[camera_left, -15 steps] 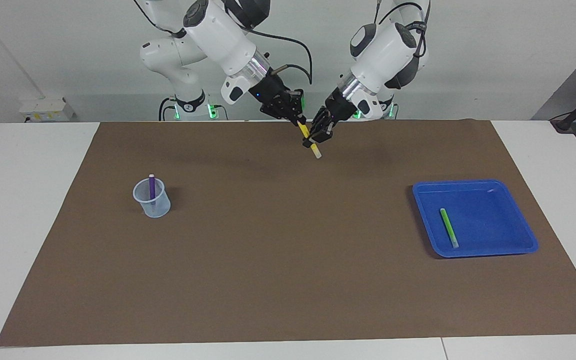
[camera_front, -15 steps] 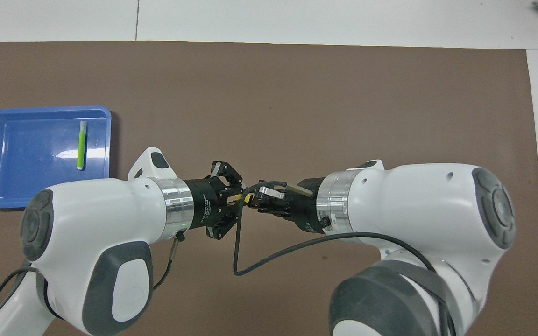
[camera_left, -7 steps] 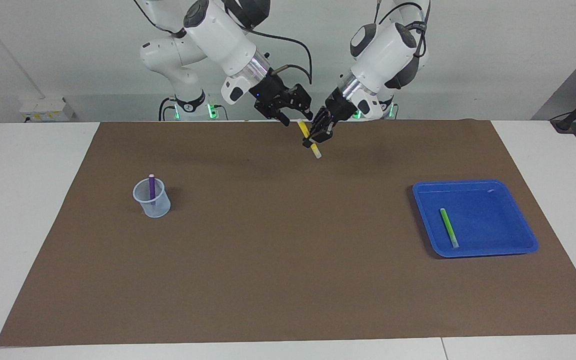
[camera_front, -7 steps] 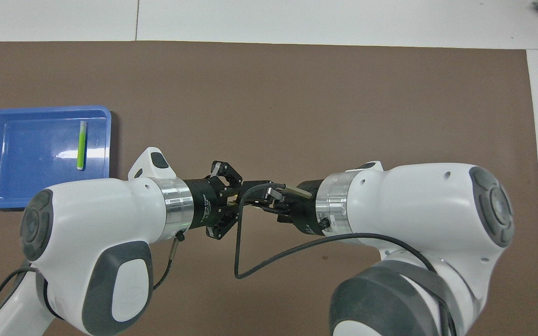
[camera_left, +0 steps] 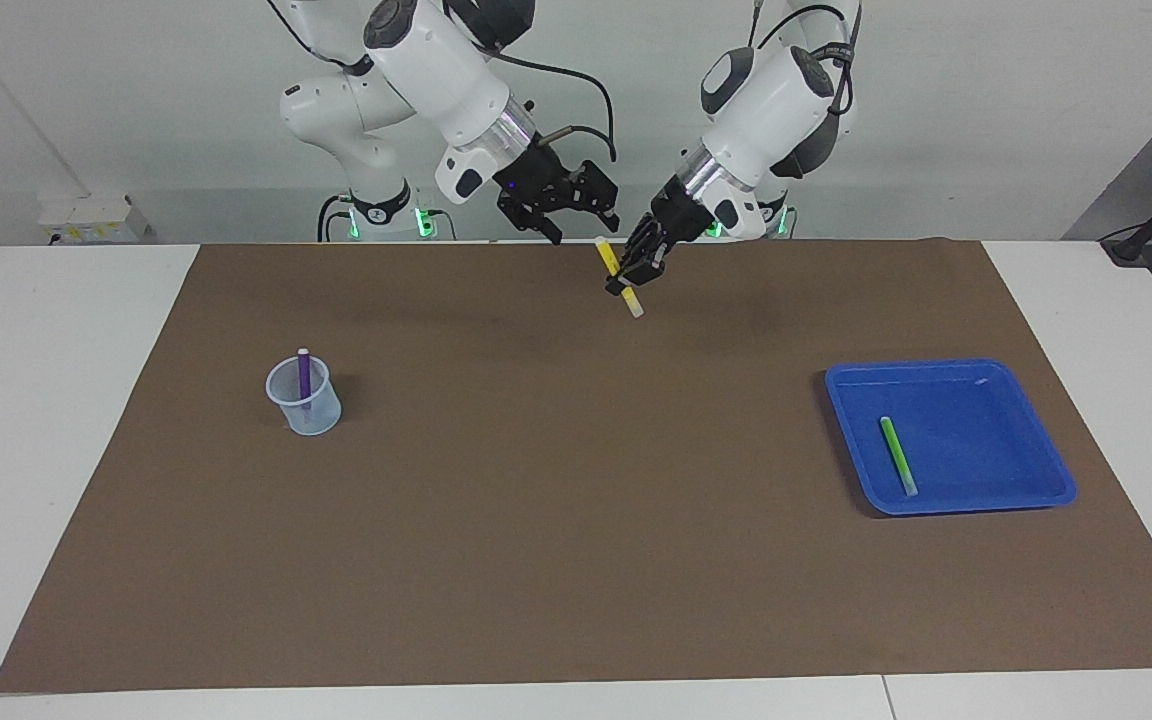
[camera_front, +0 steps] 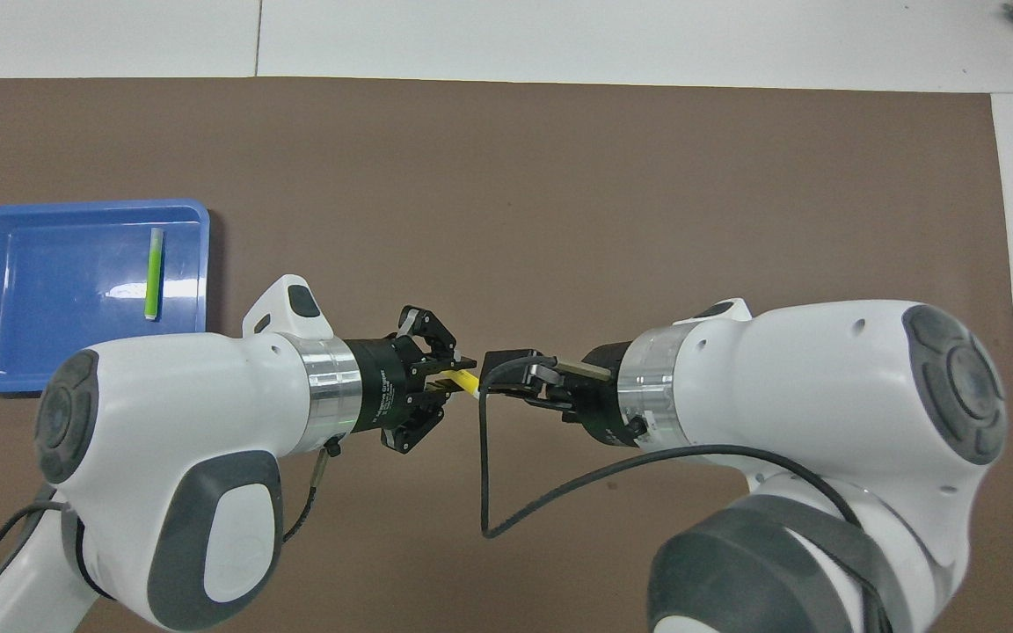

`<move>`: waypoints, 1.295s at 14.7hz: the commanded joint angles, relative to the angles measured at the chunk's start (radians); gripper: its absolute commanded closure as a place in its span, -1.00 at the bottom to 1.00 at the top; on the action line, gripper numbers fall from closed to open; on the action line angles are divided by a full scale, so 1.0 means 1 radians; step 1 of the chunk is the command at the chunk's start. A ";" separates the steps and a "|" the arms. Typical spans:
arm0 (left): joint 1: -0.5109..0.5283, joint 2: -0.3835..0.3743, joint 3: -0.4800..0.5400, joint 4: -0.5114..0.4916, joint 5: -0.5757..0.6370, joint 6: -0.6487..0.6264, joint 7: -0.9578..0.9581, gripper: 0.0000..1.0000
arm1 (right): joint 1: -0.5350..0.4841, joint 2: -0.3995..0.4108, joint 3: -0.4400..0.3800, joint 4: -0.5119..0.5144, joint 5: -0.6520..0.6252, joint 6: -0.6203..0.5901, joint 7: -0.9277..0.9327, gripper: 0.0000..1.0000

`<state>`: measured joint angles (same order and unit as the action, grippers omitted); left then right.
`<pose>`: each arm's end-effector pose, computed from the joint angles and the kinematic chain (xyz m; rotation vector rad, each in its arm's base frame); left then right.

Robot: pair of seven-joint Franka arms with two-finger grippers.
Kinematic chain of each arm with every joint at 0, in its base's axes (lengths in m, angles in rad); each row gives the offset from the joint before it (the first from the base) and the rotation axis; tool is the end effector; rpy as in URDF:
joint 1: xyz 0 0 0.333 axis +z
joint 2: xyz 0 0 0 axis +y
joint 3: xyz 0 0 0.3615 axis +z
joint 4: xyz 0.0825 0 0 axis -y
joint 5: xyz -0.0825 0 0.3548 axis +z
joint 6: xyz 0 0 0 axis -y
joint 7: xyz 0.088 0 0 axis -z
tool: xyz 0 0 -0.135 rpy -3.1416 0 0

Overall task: Right arm passes pens to left for tray arrangement
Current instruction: 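Open the right gripper and withdraw while the left gripper pulls the pen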

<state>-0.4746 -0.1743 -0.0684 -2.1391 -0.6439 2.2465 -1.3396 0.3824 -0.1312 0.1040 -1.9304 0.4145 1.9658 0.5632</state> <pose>0.4148 -0.2879 0.5468 2.1737 1.3866 -0.3688 0.4322 0.2733 0.5903 -2.7142 0.2802 0.0674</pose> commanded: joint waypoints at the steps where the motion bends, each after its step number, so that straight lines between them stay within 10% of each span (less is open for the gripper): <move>1: 0.054 -0.010 0.002 0.033 0.081 -0.088 0.082 1.00 | -0.040 -0.016 0.005 0.002 -0.104 -0.100 -0.112 -1.00; 9: 0.270 -0.014 0.006 0.120 0.300 -0.320 0.486 1.00 | -0.295 -0.064 0.006 -0.114 -0.328 -0.157 -0.535 -1.00; 19: 0.451 -0.011 0.007 0.165 0.434 -0.381 0.844 1.00 | -0.430 -0.051 0.010 -0.340 -0.580 0.089 -0.630 -1.00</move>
<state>-0.0560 -0.1822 -0.0519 -1.9868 -0.2326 1.8918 -0.5516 0.0301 -0.1633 0.1036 -2.2015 -0.1485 1.9780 0.0012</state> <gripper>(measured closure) 0.815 0.000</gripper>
